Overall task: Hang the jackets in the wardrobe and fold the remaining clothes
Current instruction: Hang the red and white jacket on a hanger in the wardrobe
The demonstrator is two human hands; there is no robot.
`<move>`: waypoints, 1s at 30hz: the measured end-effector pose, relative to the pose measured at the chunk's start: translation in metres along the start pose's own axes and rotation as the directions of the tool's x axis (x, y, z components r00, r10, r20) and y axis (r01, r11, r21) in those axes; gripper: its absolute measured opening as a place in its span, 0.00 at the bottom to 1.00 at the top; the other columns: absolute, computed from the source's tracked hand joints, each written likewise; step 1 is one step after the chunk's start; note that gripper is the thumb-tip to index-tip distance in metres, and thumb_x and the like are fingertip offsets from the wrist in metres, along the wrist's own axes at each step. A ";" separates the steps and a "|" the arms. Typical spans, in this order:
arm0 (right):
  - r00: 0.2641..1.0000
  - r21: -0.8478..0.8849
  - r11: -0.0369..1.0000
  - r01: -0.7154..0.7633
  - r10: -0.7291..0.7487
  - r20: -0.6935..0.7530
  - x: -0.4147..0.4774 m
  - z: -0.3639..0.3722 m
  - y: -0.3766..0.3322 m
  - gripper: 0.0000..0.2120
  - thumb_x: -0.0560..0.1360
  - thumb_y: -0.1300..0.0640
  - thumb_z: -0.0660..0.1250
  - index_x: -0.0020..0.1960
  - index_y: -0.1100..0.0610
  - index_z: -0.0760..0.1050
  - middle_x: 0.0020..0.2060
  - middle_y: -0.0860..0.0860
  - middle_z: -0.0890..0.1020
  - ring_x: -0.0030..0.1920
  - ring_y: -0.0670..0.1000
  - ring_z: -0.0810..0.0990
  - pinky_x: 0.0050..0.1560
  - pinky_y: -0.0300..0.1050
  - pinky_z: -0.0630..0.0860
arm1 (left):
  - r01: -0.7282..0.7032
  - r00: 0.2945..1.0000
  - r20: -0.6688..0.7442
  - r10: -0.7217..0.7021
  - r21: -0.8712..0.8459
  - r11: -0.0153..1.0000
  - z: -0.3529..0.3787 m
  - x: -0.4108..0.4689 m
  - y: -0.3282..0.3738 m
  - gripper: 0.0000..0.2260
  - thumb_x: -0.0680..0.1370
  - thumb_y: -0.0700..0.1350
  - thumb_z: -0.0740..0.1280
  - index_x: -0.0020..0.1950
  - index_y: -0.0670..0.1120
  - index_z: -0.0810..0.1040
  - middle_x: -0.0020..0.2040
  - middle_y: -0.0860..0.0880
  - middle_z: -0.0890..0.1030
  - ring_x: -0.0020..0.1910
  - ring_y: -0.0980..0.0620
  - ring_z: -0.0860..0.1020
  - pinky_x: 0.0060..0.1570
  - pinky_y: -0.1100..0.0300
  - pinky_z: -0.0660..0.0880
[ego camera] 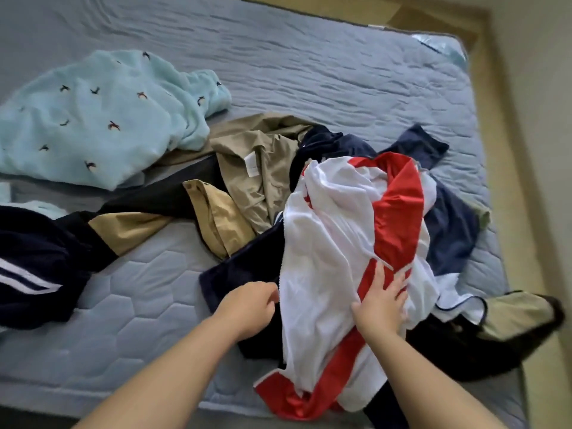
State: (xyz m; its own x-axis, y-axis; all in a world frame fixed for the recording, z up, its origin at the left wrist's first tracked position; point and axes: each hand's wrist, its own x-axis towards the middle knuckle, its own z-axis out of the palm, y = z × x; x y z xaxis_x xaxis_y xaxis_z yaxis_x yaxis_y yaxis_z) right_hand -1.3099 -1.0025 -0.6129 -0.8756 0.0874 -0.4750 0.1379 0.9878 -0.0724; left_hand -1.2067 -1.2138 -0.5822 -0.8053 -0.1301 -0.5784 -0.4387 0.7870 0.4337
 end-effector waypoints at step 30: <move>0.867 0.819 0.505 0.272 -0.497 0.019 -0.087 -0.110 0.047 0.14 0.72 0.59 0.72 0.56 0.50 0.74 0.42 0.42 0.81 0.42 0.39 0.78 0.41 0.29 0.71 | -0.356 0.914 -0.282 0.290 -0.218 0.909 -0.089 -0.043 0.181 0.16 0.71 0.40 0.70 0.28 0.50 0.67 0.26 0.55 0.71 0.28 0.60 0.70 0.31 0.64 0.67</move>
State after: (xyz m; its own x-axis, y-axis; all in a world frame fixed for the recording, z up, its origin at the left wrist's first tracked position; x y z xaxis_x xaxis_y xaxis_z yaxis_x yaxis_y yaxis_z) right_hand -1.2786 -0.9495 -0.4783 -0.8192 -0.4180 -0.3927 0.2109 0.4171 -0.8840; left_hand -1.2872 -1.1197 -0.4175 -0.9762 -0.0608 -0.2081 -0.1992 0.6302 0.7504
